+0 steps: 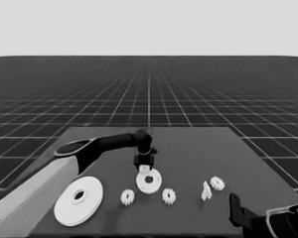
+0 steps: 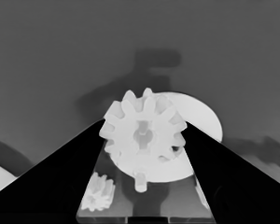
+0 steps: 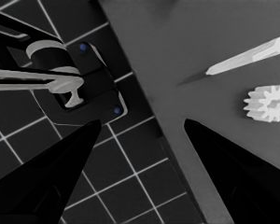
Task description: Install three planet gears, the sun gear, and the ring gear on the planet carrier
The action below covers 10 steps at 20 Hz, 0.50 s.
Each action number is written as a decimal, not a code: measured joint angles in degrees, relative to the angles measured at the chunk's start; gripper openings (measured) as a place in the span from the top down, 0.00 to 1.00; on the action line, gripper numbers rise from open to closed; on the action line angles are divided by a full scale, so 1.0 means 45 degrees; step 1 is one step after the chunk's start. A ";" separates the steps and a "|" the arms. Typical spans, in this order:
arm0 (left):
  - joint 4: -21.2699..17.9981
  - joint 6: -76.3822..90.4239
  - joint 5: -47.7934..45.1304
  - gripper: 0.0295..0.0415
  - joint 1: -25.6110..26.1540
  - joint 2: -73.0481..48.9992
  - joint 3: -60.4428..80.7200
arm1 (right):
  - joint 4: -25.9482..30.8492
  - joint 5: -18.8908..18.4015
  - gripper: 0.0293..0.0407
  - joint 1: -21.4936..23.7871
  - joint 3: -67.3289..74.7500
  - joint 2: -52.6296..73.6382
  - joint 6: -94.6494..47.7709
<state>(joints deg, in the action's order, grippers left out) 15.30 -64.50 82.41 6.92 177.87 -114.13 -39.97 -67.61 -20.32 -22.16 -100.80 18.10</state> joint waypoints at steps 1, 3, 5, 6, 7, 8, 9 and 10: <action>0.0003 0.0002 -0.0003 0.59 0.0003 0.0001 -0.0004 | 0.0000 0.0000 0.19 0.0000 0.0000 0.0000 0.0000; 0.0005 0.0004 -0.0006 0.29 0.0005 0.0002 -0.0008 | 0.0000 0.0000 0.19 0.0000 0.0000 0.0000 0.0000; 0.0006 0.0004 -0.0007 0.26 0.0006 0.0003 -0.0010 | 0.0000 0.0000 0.19 0.0000 0.0000 0.0000 0.0000; 0.0007 0.0004 -0.0007 0.26 0.0006 0.0003 -0.0010 | 0.0000 0.0000 0.19 0.0000 0.0000 0.0000 0.0000; 0.0007 0.0004 -0.0007 0.25 0.0006 0.0003 -0.0010 | 0.0000 0.0000 0.19 0.0000 0.0000 0.0000 0.0000; 0.0007 0.0004 -0.0007 0.25 0.0006 0.0003 -0.0010 | 0.0000 0.0000 0.19 0.0000 0.0000 0.0000 0.0000; 0.0007 0.0004 -0.0007 0.25 0.0006 0.0003 -0.0010 | 0.0000 0.0000 0.19 0.0000 0.0000 0.0000 0.0000; 0.0007 0.0004 -0.0007 0.25 0.0006 0.0003 -0.0011 | 0.0000 0.0000 0.19 0.0000 0.0000 0.0000 0.0000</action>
<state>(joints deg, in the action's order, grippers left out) 15.33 -64.48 82.38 6.95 177.88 -114.18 -39.97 -67.61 -20.32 -22.16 -100.80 18.10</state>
